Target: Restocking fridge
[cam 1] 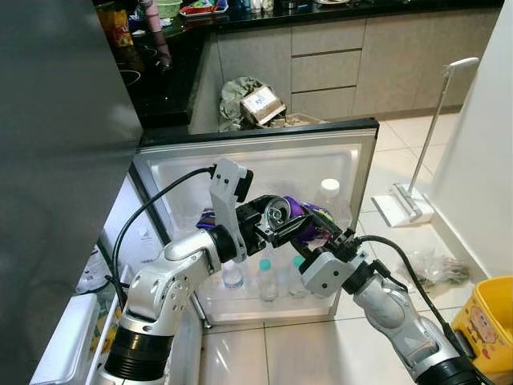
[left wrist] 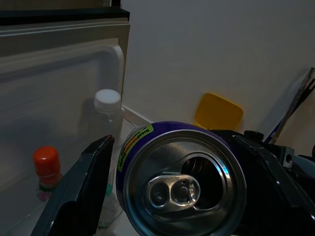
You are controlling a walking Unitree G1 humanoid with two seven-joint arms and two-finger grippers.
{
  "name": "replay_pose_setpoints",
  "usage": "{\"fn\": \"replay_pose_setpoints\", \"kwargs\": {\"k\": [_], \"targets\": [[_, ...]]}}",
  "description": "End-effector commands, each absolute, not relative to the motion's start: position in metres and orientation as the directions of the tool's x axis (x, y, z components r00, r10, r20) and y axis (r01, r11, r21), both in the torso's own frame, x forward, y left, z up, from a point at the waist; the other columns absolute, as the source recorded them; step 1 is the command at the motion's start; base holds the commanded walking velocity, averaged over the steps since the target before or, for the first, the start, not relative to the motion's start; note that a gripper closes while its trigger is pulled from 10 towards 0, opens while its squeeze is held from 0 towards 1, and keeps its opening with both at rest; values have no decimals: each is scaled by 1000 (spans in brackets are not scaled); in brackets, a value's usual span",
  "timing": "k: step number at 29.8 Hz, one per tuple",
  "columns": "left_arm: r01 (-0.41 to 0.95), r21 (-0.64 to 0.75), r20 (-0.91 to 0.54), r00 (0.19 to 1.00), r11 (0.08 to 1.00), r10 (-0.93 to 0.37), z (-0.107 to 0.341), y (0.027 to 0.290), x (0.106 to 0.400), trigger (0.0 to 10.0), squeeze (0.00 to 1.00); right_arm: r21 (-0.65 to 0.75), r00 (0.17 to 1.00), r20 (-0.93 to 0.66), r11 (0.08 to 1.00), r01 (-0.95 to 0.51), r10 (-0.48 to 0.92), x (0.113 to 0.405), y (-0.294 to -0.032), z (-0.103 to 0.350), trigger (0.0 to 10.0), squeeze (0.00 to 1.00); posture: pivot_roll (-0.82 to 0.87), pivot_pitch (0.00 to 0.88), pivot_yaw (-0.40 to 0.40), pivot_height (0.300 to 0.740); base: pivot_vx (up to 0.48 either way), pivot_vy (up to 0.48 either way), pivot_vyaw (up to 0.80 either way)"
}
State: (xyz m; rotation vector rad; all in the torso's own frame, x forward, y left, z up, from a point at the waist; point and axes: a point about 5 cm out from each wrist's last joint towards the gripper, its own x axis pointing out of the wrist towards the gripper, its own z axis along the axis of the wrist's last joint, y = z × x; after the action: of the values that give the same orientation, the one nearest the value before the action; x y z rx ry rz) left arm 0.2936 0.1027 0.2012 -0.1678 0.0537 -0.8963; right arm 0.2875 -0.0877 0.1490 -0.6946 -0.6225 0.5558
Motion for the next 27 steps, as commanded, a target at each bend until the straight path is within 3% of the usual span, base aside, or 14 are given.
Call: {"fn": "replay_pose_setpoints", "kwargs": {"k": [1, 6, 7, 8, 9, 19, 20, 23, 24, 27], "targets": [[774, -159, 41, 625, 613, -779, 205, 101, 293, 10000, 0, -720, 675, 330, 638, -273, 660, 286, -86, 147, 10000, 0, -117, 2, 55, 740, 0, 0, 0], [776, -158, 20, 621, 610, -784, 201, 101, 292, 10000, 0, -719, 674, 333, 640, -271, 659, 286, -86, 148, 10000, 0, -117, 3, 55, 740, 0, 0, 0], [775, -159, 15, 621, 612, -783, 200, 101, 292, 980, 0, -719, 675, 334, 641, -270, 658, 286, -86, 149, 10000, 0, -118, 4, 55, 740, 0, 0, 0], [775, -159, 15, 621, 612, -783, 200, 101, 292, 980, 0, -719, 675, 334, 641, -270, 658, 286, -86, 149, 10000, 0, -118, 4, 55, 740, 0, 0, 0], [776, -161, 14, 620, 610, -785, 200, 101, 292, 0, 0, -719, 675, 334, 641, -269, 658, 286, -86, 149, 10000, 0, -118, 4, 55, 740, 0, 0, 0], [775, -157, 7, 621, 612, -784, 200, 102, 292, 39, 0, -718, 677, 334, 642, -267, 655, 287, -87, 149, 10000, 0, -116, 5, 56, 740, 0, 0, 0], [771, -156, 6, 626, 618, -780, 200, 102, 293, 10000, 0, -717, 680, 333, 644, -266, 652, 287, -87, 148, 10000, 0, -116, 5, 56, 740, 0, 0, 0], [768, -152, 4, 630, 622, -776, 200, 102, 293, 10000, 0, -707, 692, 332, 655, -267, 641, 288, -88, 147, 10000, 0, -116, 5, 57, 740, 0, 0, 0], [767, -147, 3, 632, 625, -775, 200, 101, 294, 10000, 0, -690, 704, 324, 667, -281, 632, 289, -89, 146, 10000, 1000, -116, 6, 57, 740, 0, 0, 0], [765, -135, -6, 635, 630, -772, 199, 100, 294, 10000, 0, -662, 726, 314, 689, -294, 612, 291, -91, 143, 10000, 1000, -117, 6, 59, 740, 0, 0, 0]]}}
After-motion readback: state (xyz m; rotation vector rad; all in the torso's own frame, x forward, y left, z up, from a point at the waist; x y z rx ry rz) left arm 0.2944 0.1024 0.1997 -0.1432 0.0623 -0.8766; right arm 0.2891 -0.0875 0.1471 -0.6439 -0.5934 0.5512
